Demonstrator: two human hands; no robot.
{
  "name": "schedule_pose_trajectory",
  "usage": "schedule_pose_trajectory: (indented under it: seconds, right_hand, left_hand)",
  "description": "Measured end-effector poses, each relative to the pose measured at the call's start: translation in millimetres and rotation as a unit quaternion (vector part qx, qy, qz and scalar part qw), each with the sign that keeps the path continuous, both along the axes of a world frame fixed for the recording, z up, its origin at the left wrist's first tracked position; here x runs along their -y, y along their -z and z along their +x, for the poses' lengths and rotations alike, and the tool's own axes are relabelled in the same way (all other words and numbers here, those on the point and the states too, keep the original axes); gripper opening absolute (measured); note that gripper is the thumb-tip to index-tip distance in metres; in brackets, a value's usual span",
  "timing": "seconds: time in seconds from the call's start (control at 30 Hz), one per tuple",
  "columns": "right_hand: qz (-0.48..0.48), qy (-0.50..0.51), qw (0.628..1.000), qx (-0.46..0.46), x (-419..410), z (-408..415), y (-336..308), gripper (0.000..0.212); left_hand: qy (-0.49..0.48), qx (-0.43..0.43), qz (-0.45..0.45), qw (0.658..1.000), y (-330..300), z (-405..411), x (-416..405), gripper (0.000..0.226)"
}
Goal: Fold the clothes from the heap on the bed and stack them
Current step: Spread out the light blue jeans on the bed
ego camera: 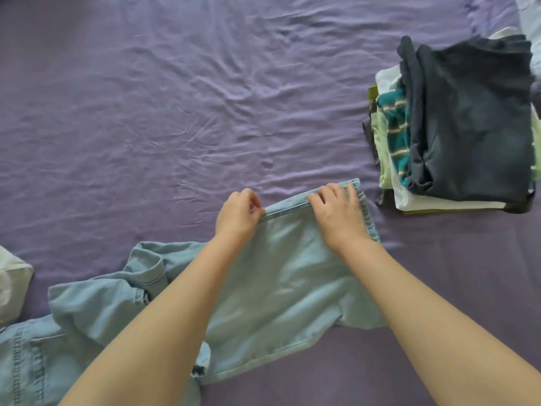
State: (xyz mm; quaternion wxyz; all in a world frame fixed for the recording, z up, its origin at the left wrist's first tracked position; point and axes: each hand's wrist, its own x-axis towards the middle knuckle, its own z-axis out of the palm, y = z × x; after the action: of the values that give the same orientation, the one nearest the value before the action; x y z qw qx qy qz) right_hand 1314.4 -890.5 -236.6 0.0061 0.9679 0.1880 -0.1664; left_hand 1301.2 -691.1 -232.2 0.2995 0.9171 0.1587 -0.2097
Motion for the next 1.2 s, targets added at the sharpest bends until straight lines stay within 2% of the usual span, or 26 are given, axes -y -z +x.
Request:
schedule_pose_trajectory:
  seconds: [0.1, 0.2, 0.27, 0.33, 0.47, 0.57, 0.7, 0.8, 0.93, 1.07, 1.2]
  right_hand:
    - [-0.003, -0.004, 1.000, -0.009, 24, -38, 4, 0.057]
    - [0.026, 0.017, 0.999, 0.015, 53, -79, 5, 0.055]
    - [0.040, 0.071, 0.997, 0.010, 71, -99, 7, 0.060]
    - [0.059, 0.163, 0.985, -0.011, 82, -115, 4, 0.066]
    - [0.089, 0.274, 0.957, -0.037, 85, -132, -4, 0.076]
    - [0.165, 0.335, 0.923, -0.087, 88, -135, -6, 0.076]
    - [0.240, 0.314, 0.913, -0.101, 96, -144, -9, 0.070]
    - [0.252, 0.299, 0.915, -0.096, 99, -149, -10, 0.064]
    - [0.205, 0.266, 0.936, -0.107, 119, -160, -12, 0.061]
    - [0.159, 0.231, 0.954, -0.111, 144, -181, -18, 0.061]
    - [0.119, 0.261, 0.951, -0.119, 152, -193, -12, 0.060]
  left_hand:
    - [0.059, -0.035, 0.029, 0.997, 11, -3, 26, 0.037]
    - [0.086, -0.030, 0.112, 0.990, 14, -8, 44, 0.038]
    - [0.072, 0.001, 0.157, 0.985, 12, -14, 53, 0.042]
    - [0.083, 0.031, 0.178, 0.980, 7, -27, 64, 0.055]
    - [0.190, 0.080, 0.172, 0.963, -6, -84, 92, 0.062]
    - [0.254, 0.068, 0.135, 0.955, -6, -129, 110, 0.062]
    - [0.242, 0.005, 0.110, 0.964, -5, -156, 125, 0.059]
    - [0.233, 0.012, 0.108, 0.966, -5, -162, 129, 0.053]
    - [0.218, 0.032, 0.114, 0.969, -3, -169, 133, 0.048]
    - [0.274, -0.049, 0.133, 0.951, 5, -190, 130, 0.052]
    - [0.268, -0.112, 0.171, 0.942, 2, -211, 132, 0.065]
